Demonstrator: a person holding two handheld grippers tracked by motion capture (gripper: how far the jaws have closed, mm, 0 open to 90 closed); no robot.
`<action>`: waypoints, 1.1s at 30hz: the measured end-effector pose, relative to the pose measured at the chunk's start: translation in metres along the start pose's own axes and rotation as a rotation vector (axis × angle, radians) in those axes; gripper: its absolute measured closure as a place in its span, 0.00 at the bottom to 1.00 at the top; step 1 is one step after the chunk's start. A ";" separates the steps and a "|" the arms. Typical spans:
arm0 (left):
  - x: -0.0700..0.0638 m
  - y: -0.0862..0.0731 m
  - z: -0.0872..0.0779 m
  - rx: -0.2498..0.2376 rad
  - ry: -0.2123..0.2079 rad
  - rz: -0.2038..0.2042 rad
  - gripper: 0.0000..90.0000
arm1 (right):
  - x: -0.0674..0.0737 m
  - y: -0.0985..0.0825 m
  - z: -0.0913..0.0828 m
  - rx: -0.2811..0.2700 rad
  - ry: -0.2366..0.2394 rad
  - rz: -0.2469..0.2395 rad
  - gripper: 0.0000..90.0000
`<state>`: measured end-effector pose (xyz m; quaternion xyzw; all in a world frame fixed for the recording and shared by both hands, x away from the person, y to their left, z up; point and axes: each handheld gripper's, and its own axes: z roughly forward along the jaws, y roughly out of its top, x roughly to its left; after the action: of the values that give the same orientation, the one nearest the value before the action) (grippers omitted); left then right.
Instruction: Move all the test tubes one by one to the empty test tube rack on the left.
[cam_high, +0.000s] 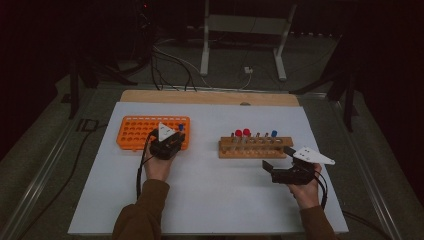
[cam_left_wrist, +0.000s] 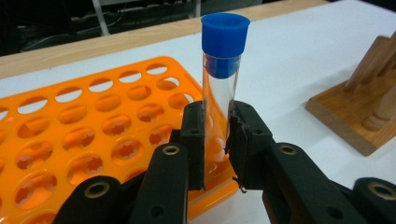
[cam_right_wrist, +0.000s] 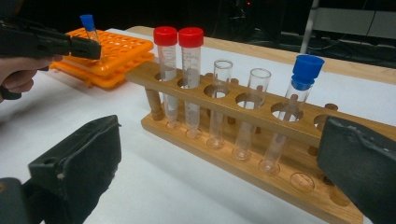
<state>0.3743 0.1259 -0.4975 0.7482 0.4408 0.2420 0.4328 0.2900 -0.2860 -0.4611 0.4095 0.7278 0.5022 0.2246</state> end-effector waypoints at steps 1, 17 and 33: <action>0.000 -0.001 0.001 0.006 -0.001 0.004 0.85 | 0.000 0.000 0.000 0.000 0.001 -0.001 0.00; 0.000 0.003 -0.008 -0.047 -0.010 -0.080 0.32 | 0.001 0.000 0.001 -0.003 0.000 0.002 0.00; 0.002 0.007 -0.046 -0.150 -0.097 -0.128 0.01 | -0.004 0.011 0.004 -0.004 -0.042 0.009 0.01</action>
<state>0.3441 0.1463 -0.4680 0.6949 0.4470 0.2094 0.5230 0.2995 -0.2857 -0.4530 0.4227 0.7201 0.4960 0.2383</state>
